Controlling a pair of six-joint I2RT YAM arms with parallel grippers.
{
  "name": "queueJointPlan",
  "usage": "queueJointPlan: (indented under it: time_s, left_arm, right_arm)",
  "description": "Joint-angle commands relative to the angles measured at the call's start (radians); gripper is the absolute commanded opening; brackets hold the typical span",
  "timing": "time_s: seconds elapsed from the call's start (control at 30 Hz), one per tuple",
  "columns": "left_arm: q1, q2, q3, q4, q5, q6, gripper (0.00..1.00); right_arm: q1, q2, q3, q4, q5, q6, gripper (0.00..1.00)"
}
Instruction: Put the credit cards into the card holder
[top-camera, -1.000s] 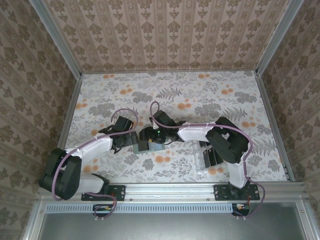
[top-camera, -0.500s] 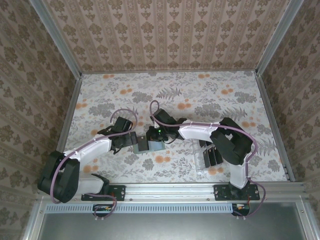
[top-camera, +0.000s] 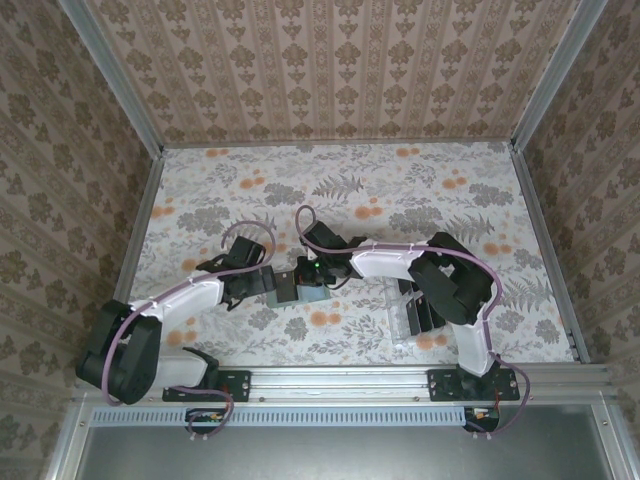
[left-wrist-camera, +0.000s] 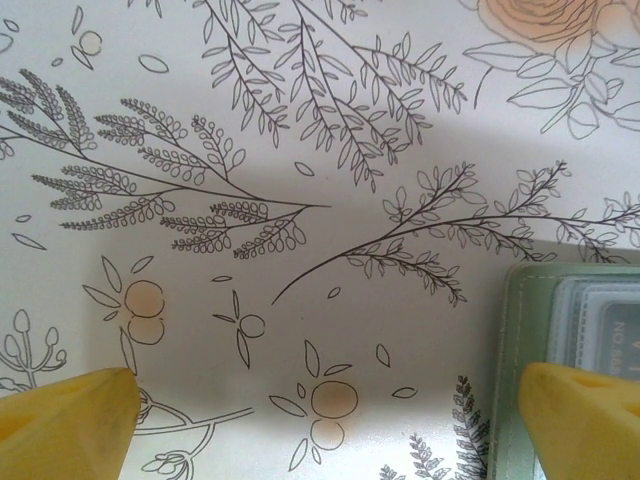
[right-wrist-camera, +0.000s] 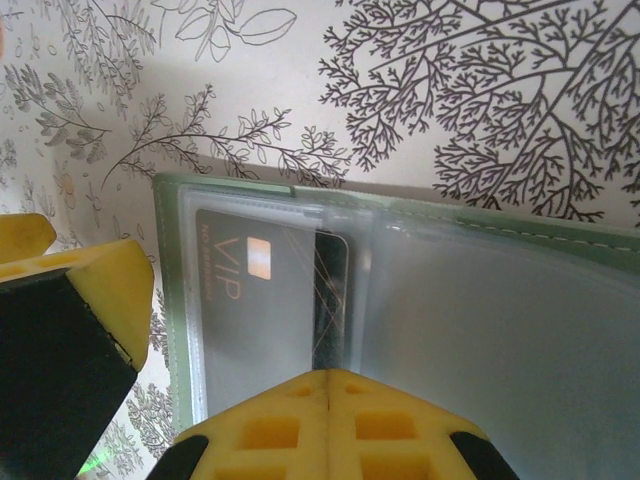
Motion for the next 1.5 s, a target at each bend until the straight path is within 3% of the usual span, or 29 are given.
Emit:
queueJointPlan:
  time_s: [0.0,1.1,1.3,1.47]
  left_arm:
    - [-0.008,0.015,-0.017,0.011,0.005,0.01,1.0]
    - [-0.02,0.02,-0.01,0.012,0.0,0.009,1.0]
    - [0.008,-0.025,0.038,-0.036,0.001,0.037,1.0]
    - [0.036,-0.073,0.074,-0.073,0.009,0.062,1.0]
  right_arm:
    - [0.007,0.015,0.015,-0.021,0.02,-0.013,0.03]
    - [0.036,0.07,0.079,0.001,-0.042,0.017,0.03]
    - [0.018,-0.029,0.034,0.019,-0.033,0.014,0.14]
    - [0.0,-0.115,0.008,-0.02,-0.002,-0.015,0.36]
